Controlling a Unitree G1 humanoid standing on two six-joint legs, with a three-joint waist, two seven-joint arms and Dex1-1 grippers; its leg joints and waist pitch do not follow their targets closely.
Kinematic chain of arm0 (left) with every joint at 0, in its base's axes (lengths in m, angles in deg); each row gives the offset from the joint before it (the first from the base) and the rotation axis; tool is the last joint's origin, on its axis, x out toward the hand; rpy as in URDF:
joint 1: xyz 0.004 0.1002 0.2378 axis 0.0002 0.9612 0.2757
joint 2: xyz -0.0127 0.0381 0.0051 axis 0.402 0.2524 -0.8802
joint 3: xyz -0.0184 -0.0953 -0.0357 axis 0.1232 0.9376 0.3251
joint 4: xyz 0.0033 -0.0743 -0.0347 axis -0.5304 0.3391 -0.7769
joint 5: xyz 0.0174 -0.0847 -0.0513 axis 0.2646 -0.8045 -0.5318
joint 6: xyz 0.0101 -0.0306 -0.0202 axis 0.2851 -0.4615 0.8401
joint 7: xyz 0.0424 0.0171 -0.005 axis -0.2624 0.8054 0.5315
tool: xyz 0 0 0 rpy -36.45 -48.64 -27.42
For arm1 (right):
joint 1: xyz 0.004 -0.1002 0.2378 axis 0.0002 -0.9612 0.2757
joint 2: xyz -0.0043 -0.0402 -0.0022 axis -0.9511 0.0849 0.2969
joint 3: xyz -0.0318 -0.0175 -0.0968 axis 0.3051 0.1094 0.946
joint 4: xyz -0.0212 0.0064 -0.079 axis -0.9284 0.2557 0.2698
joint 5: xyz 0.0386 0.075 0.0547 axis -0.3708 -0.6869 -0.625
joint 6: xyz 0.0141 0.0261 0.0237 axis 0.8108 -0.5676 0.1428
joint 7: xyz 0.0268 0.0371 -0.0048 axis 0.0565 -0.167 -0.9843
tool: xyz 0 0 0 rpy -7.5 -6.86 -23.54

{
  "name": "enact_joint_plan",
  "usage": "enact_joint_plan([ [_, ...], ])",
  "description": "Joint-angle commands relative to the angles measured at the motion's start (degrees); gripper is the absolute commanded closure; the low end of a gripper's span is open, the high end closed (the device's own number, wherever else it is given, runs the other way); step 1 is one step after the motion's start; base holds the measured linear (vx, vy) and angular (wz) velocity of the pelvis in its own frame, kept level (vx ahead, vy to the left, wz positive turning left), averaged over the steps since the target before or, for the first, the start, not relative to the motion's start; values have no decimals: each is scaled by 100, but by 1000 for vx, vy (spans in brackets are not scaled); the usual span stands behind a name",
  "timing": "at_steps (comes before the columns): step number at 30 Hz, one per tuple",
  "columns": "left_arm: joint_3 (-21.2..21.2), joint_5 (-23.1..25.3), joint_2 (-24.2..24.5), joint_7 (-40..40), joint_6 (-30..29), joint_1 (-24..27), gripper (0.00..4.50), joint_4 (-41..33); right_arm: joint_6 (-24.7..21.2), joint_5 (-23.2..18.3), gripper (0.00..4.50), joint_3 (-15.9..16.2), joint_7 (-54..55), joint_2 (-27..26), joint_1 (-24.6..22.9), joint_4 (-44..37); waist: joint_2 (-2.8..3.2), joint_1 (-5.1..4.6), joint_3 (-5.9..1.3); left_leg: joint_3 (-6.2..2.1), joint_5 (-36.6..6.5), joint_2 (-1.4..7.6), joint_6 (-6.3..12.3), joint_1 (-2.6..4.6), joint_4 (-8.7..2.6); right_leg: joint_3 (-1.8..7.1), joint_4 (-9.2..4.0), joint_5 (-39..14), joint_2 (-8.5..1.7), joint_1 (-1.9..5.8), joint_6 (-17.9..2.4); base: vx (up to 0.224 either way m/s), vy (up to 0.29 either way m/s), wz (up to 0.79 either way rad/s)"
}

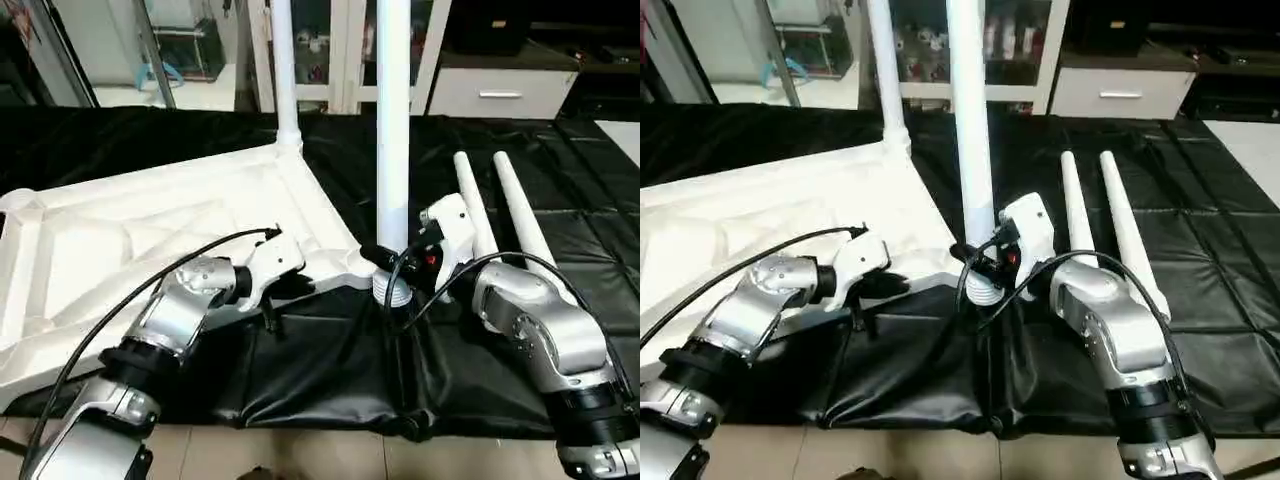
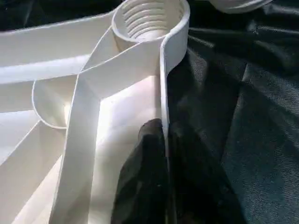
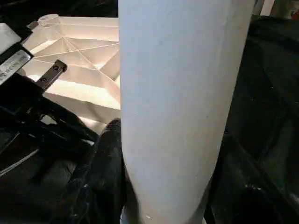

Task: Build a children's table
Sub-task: Rotate table base, then insert table leg to table base

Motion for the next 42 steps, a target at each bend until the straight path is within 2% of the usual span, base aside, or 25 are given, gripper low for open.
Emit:
enact_joint_plan([
  [1,-39,61,8,21,13,-93,381,185,104,-21,266,-112,-30,50,124,6,-88,-7,-374,-184,-650,537,228,132,-454,299,-395,-324,-628,221,-1315,0,0,0],
  [6,-145,188,45,18,-194,-281,350,535,102,-12,266,-122,-32,14,129,-26,-57,-14,-386,-185,-616,531,158,134,-447,305,-374,-84,-627,226,-1353,0,0,0],
  [8,-191,227,55,15,-238,-325,348,653,94,-19,266,-121,-39,13,105,-69,-12,-8,-389,-193,-612,531,150,140,-441,302,-372,-32,-626,222,-1377,0,0,0],
  [9,-196,235,56,19,-235,-332,348,674,94,-19,266,-121,-40,13,102,-74,-32,-11,-395,-193,-609,537,148,139,-440,303,-363,48,-627,234,-1402,0,0,0],
  [10,-201,247,40,44,-220,-365,348,789,90,-28,266,-126,-42,19,73,-113,20,-7,-394,-199,-637,532,132,140,-437,301,-360,51,-627,230,-1418,0,0,0],
  [12,-118,126,-34,3,-251,-370,348,870,103,-31,266,-144,-42,39,26,-158,-1,-29,-387,-196,-770,535,89,147,-450,301,-380,-2,-620,236,-1437,0,0,0],
  [13,-130,85,-38,-91,-226,-348,376,848,126,-20,266,-170,-15,38,10,-160,28,-27,-387,-203,-812,538,65,146,-452,303,-375,-32,-627,239,-1453,0,0,0],
  [15,-154,44,-33,-208,-215,-313,383,803,165,-3,266,-197,18,35,-1,-156,10,-32,-385,-202,-885,541,33,145,-461,308,-387,-110,-632,248,-1457,0,0,0],
  [16,-176,13,-23,-308,-238,-273,383,751,208,17,266,-215,43,33,-3,-148,83,-30,-389,-209,-896,544,4,154,-455,310,-382,-106,-632,235,-1454,0,0,0],
  [18,-200,-121,-19,-548,-357,-166,414,608,395,98,266,-277,144,9,40,-67,50,-58,-403,-204,-845,548,-31,153,-459,305,-358,123,-622,248,-1469,0,0,0],
  [21,-231,-280,-39,-746,-477,27,425,343,772,250,266,-367,328,-45,141,105,45,-81,-418,-182,-588,525,110,133,-421,301,-333,475,-621,255,-1535,0,0,0],
  [22,-231,-280,-39,-746,-477,27,429,343,772,250,266,-367,328,-45,141,105,49,-85,-414,-178,-585,520,153,131,-420,298,-342,437,-620,257,-1548,0,0,0],
  [24,-373,-440,27,-1034,-407,412,440,-306,988,277,266,-313,188,-4,65,54,7,-87,-413,-185,-567,543,249,114,-423,300,-341,322,-644,282,-1540,0,0,0],
  [25,-429,-443,50,-1056,-403,535,447,-528,942,191,266,-317,95,-3,26,3,-15,-96,-406,-170,-522,546,318,121,-426,300,-353,215,-628,267,-1510,0,0,0],
  [26,-461,-437,61,-1057,-406,603,447,-653,904,130,266,-324,40,-6,5,-26,4,-98,-404,-171,-534,550,340,126,-427,298,-359,155,-622,264,-1495,0,0,0],
  [27,-524,-352,94,-1006,-422,662,447,-766,785,-46,266,-368,-67,-34,-33,-92,-51,-109,-397,-151,-559,549,403,132,-427,302,-384,42,-605,251,-1476,0,0,0],
  [28,-568,-290,116,-970,-441,699,450,-841,700,-169,266,-403,-140,-52,-58,-139,-40,-82,-382,-145,-623,550,443,140,-427,310,-404,-154,-611,235,-1452,0,0,0],
  [29,-594,-242,130,-945,-438,720,450,-881,619,-288,266,-436,-217,-70,-67,-160,-40,-82,-382,-145,-623,550,443,140,-427,310,-404,-154,-611,235,-1452,0,0,0],
  [30,-639,-154,155,-900,-430,761,450,-957,466,-515,266,-499,-369,-105,-82,-195,-45,-58,-374,-142,-686,557,450,147,-439,304,-422,-495,-614,226,-1389,0,0,0],
  [32,-631,-128,140,-844,-455,790,450,-998,225,-737,266,-521,-583,-107,-38,-119,-108,-70,-364,-140,-727,560,390,141,-461,293,-429,-709,-592,217,-1314,0,0,0],
  [33,-628,-130,136,-825,-483,801,450,-1022,142,-799,266,-520,-653,-104,-9,-56,-85,-54,-366,-134,-760,561,357,158,-457,297,-435,-806,-603,195,-1284,0,0,0],
  [34,-620,-115,133,-775,-497,809,450,-1032,83,-826,266,-491,-738,-90,28,26,-115,-70,-363,-128,-759,555,319,145,-468,291,-443,-847,-593,194,-1255,0,0,0],
  [37,-605,-97,162,-716,-571,865,450,-1153,115,-721,266,-351,-855,-59,133,291,-129,-71,-374,-126,-631,545,293,136,-460,287,-425,-700,-612,195,-1268,0,0,0],
  [41,-605,-114,217,-685,-670,926,450,-1316,271,-543,266,-210,-956,-106,295,707,-201,-78,-389,-106,-422,525,369,123,-436,276,-402,-507,-609,199,-1291,0,0,0],
  [42,-607,-106,228,-676,-676,939,450,-1336,299,-519,266,-186,-959,-124,322,784,-184,-66,-394,-107,-341,530,406,129,-428,280,-389,-400,-612,199,-1304,0,0,0],
])
